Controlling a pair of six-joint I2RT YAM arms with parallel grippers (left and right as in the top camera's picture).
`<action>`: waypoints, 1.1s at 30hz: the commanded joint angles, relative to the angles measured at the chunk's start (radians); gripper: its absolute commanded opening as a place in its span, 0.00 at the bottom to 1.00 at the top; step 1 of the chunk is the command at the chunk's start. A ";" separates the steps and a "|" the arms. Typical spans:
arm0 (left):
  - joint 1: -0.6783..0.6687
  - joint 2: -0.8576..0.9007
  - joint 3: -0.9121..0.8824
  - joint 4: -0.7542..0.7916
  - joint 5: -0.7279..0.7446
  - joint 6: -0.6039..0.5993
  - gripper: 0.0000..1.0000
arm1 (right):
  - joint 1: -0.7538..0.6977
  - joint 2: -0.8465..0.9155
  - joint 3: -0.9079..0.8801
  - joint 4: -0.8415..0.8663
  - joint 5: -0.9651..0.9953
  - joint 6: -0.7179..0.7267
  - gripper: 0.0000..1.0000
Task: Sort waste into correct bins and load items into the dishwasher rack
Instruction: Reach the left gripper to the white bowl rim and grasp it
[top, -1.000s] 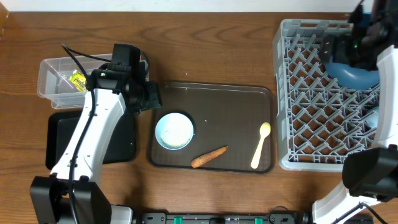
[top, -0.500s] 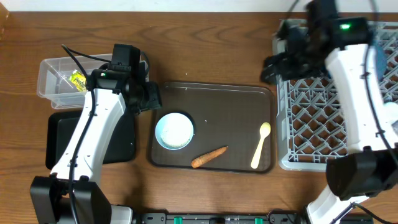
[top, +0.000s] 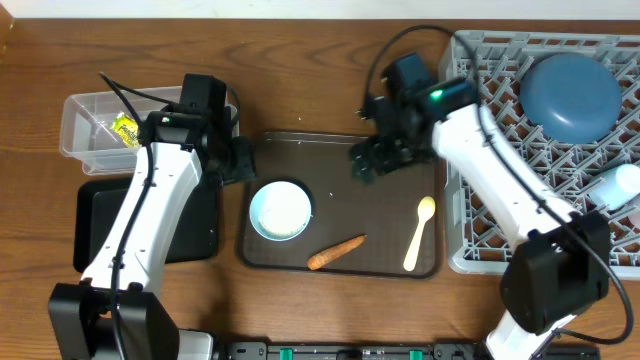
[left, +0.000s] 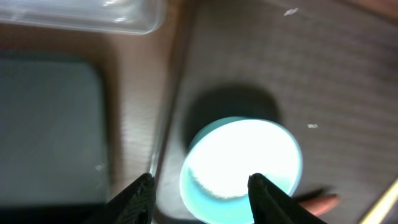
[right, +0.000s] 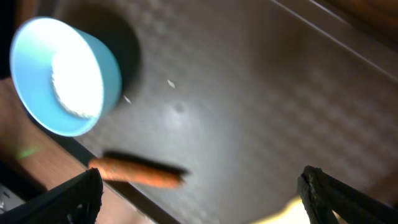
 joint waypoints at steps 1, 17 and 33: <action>0.003 0.000 0.006 -0.018 -0.111 -0.032 0.51 | 0.077 0.011 -0.042 0.077 0.008 0.095 0.99; -0.154 0.000 -0.009 0.037 -0.061 -0.037 0.51 | 0.006 -0.002 -0.061 0.017 0.443 0.389 0.99; -0.377 0.150 -0.023 0.128 -0.061 -0.141 0.50 | -0.222 -0.227 -0.051 -0.028 0.435 0.303 0.99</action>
